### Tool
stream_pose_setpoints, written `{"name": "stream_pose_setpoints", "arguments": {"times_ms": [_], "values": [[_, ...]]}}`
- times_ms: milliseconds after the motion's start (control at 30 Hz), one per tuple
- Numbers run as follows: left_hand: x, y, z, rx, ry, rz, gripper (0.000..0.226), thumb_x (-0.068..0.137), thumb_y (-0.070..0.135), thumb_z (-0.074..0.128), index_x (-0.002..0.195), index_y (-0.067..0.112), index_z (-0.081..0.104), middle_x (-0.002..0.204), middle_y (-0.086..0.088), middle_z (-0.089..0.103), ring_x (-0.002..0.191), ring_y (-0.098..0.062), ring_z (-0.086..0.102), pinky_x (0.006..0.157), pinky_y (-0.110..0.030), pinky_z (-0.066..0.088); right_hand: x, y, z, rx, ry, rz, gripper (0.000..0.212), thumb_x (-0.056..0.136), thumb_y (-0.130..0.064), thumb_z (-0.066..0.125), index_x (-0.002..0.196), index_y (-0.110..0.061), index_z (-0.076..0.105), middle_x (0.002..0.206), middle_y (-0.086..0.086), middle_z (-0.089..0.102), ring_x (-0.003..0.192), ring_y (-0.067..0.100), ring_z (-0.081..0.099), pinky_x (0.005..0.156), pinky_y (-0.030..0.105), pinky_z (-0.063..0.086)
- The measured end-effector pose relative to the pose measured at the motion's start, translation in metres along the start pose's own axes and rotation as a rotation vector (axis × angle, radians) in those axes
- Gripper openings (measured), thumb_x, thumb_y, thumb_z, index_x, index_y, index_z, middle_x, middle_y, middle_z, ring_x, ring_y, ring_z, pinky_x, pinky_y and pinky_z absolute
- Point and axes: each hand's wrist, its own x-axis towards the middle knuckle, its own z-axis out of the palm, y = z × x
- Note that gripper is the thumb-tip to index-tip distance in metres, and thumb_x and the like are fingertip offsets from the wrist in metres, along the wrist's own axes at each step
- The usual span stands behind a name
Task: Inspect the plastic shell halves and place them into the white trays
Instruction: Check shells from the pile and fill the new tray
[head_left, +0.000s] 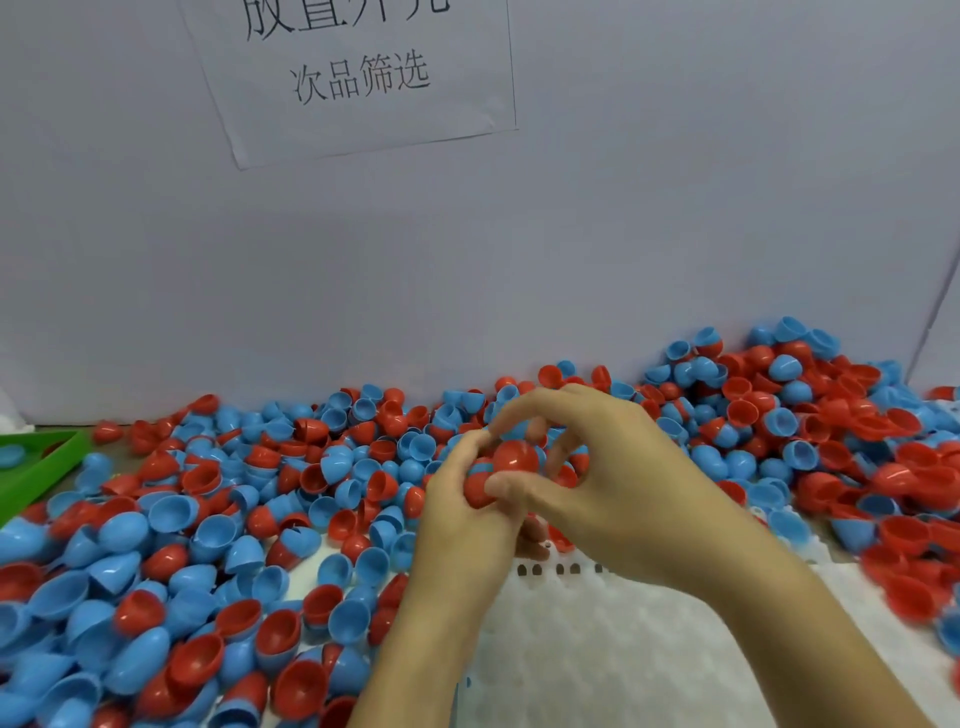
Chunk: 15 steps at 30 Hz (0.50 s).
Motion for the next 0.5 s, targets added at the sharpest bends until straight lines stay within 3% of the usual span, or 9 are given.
{"name": "stream_pose_setpoints", "arguments": {"times_ms": [100,200,267,367,500], "values": [[-0.0018,0.0023,-0.0004,-0.176,-0.092,-0.013,0.039,0.095,0.0,0.06,0.109,0.035,0.069,0.103,-0.01,0.076,0.091,-0.031,0.075,0.07,-0.036,0.062,0.0029,0.007,0.0047,0.04,0.083,0.014,0.018,0.085,-0.039,0.071,0.103,-0.041,0.069,0.097,-0.017,0.062,0.091,-0.005,0.058,0.077,0.01,0.048],[-0.0014,0.0043,-0.0046,-0.553,-0.171,-0.107,0.046,0.087,-0.004,0.054,0.129,0.013,0.062,0.124,-0.025,0.068,0.117,-0.038,0.066,0.086,-0.037,0.061,0.0037,0.011,0.0062,0.093,0.092,0.024,0.019,0.084,-0.033,0.075,0.098,-0.044,0.068,0.098,-0.018,0.063,0.092,-0.005,0.058,0.078,0.014,0.052],[-0.0014,0.0078,-0.0078,-0.745,-0.191,-0.123,0.044,0.087,0.007,0.055,0.13,0.0,0.062,0.133,-0.031,0.059,0.127,-0.042,0.058,0.095,-0.042,0.057,0.0035,0.0119,0.0079,0.111,0.085,0.025,0.025,0.082,-0.028,0.079,0.095,-0.046,0.067,0.099,-0.019,0.063,0.095,-0.007,0.057,0.079,0.011,0.051],[0.0,0.0103,-0.0061,-0.69,-0.103,-0.142,0.046,0.094,0.031,0.06,0.128,0.0,0.063,0.125,-0.026,0.067,0.104,-0.031,0.07,0.086,-0.036,0.061,0.003,0.0108,0.0106,0.097,0.045,-0.014,0.032,0.08,-0.019,0.081,0.095,-0.043,0.068,0.099,-0.02,0.063,0.099,-0.005,0.057,0.081,0.012,0.051],[0.0023,0.005,-0.0025,-0.525,0.075,-0.127,0.045,0.08,0.029,0.07,0.12,0.009,0.066,0.102,-0.014,0.075,0.082,-0.021,0.073,0.069,-0.03,0.062,0.002,0.0101,0.0087,0.089,-0.039,-0.083,0.024,0.086,-0.023,0.074,0.103,-0.039,0.072,0.1,-0.025,0.067,0.101,-0.007,0.06,0.082,0.015,0.052]]}}
